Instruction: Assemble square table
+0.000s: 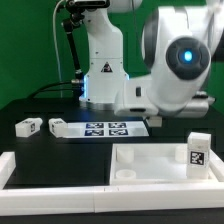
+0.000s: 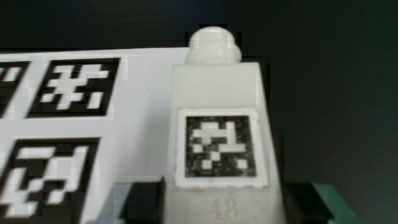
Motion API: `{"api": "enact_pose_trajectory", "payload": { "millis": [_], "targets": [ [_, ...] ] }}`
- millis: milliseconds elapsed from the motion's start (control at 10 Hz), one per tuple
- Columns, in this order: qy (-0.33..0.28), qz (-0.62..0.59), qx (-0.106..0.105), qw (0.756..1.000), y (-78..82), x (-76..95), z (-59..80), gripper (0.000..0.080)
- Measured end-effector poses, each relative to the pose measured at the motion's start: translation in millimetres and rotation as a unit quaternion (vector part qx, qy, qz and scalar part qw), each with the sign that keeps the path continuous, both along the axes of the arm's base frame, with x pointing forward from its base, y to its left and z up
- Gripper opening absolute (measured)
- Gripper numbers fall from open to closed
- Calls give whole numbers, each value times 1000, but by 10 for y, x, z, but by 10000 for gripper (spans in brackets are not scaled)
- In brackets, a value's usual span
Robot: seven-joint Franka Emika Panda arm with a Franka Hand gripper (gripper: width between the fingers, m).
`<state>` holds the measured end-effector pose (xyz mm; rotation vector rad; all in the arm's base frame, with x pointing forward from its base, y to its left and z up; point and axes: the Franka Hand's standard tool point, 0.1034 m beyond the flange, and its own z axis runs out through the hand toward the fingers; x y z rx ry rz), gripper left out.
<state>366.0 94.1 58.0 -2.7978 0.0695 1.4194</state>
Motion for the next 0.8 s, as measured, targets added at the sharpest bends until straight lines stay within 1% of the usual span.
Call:
{"api": "enact_pose_trajectory", "payload": {
  "millis": [200,300,400,500,600,700,800],
  "targets": [
    [-14,-14,10,1000,-86,285,395,291],
    [-35,-11,8,999,-157,443,569,291],
    [-65,7,3,998,-188,509,654,291],
    [-61,6,5,998,-181,450,642,291],
    [-68,6,4,998,-191,477,608,291],
    [-118,7,7,993,-168,579,592,291],
    [-147,7,12,989,-171,595,616,291]
  ]
}}
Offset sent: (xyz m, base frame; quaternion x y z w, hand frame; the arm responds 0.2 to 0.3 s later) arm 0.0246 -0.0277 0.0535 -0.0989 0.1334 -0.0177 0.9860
